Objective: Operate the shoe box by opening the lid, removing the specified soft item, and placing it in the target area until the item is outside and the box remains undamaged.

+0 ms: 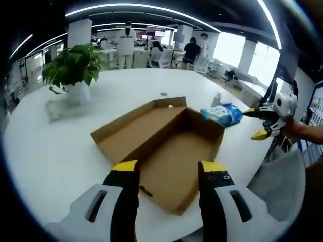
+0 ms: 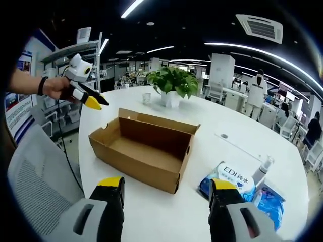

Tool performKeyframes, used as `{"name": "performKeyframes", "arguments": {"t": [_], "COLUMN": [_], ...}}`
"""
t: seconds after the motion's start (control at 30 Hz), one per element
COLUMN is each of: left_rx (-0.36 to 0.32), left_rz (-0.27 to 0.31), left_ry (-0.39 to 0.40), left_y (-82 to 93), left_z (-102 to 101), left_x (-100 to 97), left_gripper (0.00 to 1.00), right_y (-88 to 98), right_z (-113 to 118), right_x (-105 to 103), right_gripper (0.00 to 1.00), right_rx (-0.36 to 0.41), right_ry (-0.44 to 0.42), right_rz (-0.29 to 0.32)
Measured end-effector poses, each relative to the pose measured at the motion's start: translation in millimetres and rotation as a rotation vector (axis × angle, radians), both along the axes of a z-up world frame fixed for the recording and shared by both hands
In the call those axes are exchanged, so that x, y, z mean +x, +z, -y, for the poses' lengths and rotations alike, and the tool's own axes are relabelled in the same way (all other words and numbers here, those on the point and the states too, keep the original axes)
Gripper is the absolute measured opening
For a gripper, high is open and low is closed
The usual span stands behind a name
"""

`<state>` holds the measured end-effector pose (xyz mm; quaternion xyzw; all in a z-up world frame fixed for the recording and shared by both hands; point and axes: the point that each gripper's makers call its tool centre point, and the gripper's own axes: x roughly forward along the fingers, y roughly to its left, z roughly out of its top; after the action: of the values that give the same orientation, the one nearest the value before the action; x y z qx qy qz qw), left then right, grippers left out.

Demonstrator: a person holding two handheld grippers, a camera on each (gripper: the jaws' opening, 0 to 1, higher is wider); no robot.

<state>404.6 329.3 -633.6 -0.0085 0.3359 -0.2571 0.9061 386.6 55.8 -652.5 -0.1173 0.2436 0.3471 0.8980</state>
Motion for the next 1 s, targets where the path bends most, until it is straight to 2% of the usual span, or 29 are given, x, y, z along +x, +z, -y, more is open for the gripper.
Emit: {"name": "performKeyframes", "arguments": {"t": [0.23,0.37,0.43,0.57,0.8,0.93,1.0], "left_rx": [0.035,0.04,0.044,0.058,0.063,0.027,-0.004], "left_rz": [-0.058,-0.124,-0.134,-0.195,-0.247,-0.319,-0.343], "left_ry": [0.067,0.126,0.138,0.195,0.236,0.314,0.359], "left_y": [-23.6,-40.3,-44.6,-58.0,-77.2,-91.4,-96.1], "left_z": [-12.6,-19.6,-19.9,-21.5,-13.9,-14.4,-13.8], "left_x": [-10.8,-18.3,-19.7,-25.6,-27.6,-31.0,-31.4], "left_gripper": [0.47,0.47,0.47,0.45,0.42,0.34,0.26], "right_y": [-2.3,-3.7,-4.3,-4.4,-5.5,-6.7,-7.3], "right_z": [-0.1,0.1,0.4,0.6,-0.6,0.9,0.9], "right_x": [-1.5,-2.3,-2.1,-1.4,-2.4,-2.0,-2.2], "right_gripper": [0.67,0.67,0.67,0.66,0.66,0.66,0.66], "right_rx": [0.004,0.004,0.003,0.006,0.002,0.002,0.001], "right_ry": [-0.005,-0.006,-0.006,-0.01,-0.008,-0.013,-0.014], "right_rz": [-0.007,-0.01,-0.011,-0.012,-0.016,-0.019,-0.022]}}
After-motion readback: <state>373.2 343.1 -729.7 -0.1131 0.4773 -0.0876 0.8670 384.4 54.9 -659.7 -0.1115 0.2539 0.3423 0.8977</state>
